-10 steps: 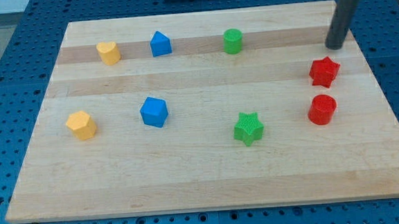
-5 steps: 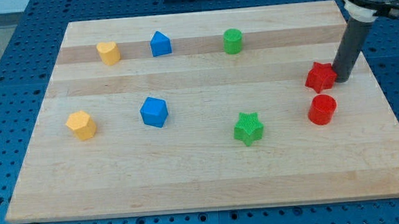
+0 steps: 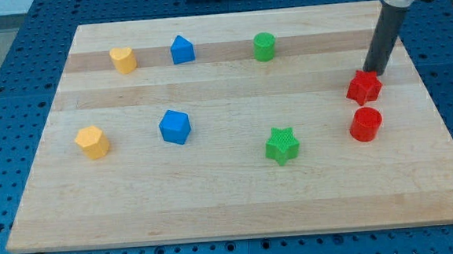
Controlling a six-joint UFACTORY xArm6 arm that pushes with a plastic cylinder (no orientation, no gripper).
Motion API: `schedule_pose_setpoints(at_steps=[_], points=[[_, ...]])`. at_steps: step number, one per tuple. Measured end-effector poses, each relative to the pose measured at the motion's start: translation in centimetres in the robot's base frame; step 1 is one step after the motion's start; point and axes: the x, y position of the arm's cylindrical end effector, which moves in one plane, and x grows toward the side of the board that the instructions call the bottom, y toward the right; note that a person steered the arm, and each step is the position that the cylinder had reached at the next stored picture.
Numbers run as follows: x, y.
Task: Move the red star to the top of red circle
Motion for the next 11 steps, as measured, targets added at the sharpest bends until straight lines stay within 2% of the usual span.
schedule_pose_setpoints(at_steps=[6, 8, 10, 11], points=[[3.0, -1.6], [3.8, -3.9], [3.8, -4.4], [1.8, -4.4]])
